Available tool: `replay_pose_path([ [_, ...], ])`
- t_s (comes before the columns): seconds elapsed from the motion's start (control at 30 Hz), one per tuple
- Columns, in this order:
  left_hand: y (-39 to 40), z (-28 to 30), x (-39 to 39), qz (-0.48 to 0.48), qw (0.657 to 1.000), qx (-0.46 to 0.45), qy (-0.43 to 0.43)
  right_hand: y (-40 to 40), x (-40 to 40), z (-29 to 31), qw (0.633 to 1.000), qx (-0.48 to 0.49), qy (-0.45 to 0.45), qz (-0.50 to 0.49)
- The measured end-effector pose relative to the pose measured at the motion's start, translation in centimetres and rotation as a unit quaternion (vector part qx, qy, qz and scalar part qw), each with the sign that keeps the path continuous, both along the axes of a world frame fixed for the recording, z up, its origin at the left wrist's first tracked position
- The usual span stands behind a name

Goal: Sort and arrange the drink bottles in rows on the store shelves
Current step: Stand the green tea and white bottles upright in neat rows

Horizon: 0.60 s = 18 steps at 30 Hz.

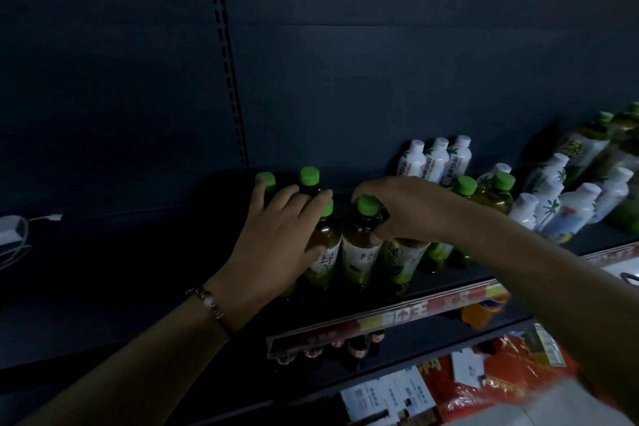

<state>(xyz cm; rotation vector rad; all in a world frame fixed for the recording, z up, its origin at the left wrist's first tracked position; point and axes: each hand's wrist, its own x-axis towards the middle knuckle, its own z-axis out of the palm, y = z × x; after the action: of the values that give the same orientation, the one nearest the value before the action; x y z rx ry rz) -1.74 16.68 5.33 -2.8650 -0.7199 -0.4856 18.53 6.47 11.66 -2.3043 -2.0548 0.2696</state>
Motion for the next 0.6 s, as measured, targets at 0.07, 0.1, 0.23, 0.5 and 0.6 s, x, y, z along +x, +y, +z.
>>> replay_pose_path([
  [0.07, 0.1, -0.1, 0.0, 0.007, 1.000, 0.010, -0.003, 0.4, 0.1, -0.2, 1.000, 0.009, -0.006, 0.006],
  [0.1, 0.1, -0.2, -0.1, 0.009, 1.000, 0.015, -0.003, 0.5, 0.3, -0.4, 1.000, 0.008, -0.006, 0.006],
  [0.23, -0.5, -0.2, -0.1, 0.019, 1.000, 0.019, -0.006, 0.1, 0.7, -0.4, 1.000, -0.004, 0.018, 0.000],
  [0.5, -2.0, 1.2, 4.0, -0.015, 0.999, 0.014, -0.029, -3.5, 4.7, 0.6, 0.992, -0.039, 0.012, -0.123],
  [0.6, -2.6, 0.6, 5.0, -0.015, 0.999, 0.002, -0.041, -3.1, 5.6, -0.2, 0.986, 0.024, 0.054, -0.156],
])
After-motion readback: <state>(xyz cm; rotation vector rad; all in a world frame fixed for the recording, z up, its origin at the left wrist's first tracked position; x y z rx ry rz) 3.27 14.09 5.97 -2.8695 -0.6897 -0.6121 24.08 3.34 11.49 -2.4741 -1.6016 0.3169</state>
